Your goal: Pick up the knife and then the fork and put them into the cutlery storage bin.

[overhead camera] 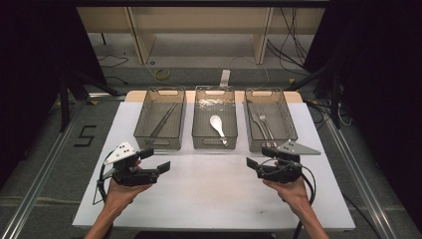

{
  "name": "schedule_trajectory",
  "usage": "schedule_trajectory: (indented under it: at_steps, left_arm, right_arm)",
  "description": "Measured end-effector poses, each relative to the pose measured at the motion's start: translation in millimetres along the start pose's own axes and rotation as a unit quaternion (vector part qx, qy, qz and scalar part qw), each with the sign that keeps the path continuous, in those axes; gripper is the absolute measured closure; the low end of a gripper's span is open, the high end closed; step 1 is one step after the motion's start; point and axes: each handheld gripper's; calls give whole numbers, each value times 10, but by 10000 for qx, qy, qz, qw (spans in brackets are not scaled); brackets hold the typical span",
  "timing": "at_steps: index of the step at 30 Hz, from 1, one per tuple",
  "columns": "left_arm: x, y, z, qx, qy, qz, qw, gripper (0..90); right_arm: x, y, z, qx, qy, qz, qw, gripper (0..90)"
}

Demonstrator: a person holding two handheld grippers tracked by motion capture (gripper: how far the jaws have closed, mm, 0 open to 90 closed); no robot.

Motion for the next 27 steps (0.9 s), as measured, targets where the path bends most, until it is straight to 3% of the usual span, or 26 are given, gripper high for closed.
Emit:
schedule_trajectory:
  at_steps: [4, 12, 27]
  left_arm:
    - [-2, 0, 1, 29, -22, 24, 10000, 157]
    - [-15, -2, 18, 94, -84, 36, 9999, 157]
    - [-14, -2, 19, 123, -103, 59, 9999, 157]
  right_arm:
    - [41, -91, -69, -106, 54, 58, 9999, 256]
    - [117, -242, -107, -127, 98, -59, 9999, 242]
    - [140, -352, -147, -205, -11, -86, 9998, 234]
Point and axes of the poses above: each handheld gripper's, and its own axes: z roughly forward along the jaws, y roughly out of its top, x roughly to its left, and after that the axes turned 8 degrees about x, right-handed
